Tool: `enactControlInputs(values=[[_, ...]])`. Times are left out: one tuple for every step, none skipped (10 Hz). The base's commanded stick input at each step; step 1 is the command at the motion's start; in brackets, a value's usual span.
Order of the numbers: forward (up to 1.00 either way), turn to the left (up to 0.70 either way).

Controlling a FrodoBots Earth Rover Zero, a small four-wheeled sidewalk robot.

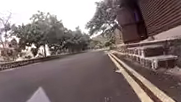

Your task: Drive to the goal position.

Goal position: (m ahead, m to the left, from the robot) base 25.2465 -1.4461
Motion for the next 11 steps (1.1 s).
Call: enactControlInputs(values=[[0.85, 0.0], [0.91, 0.0], [0.97, 0.0], [1.0, -0.08], [1.0, -0.23], [1.0, -0.38], [1.0, -0.26], [1.0, -0.15], [1.0, -0.1], [1.0, -0.24], [1.0, -0.02]])
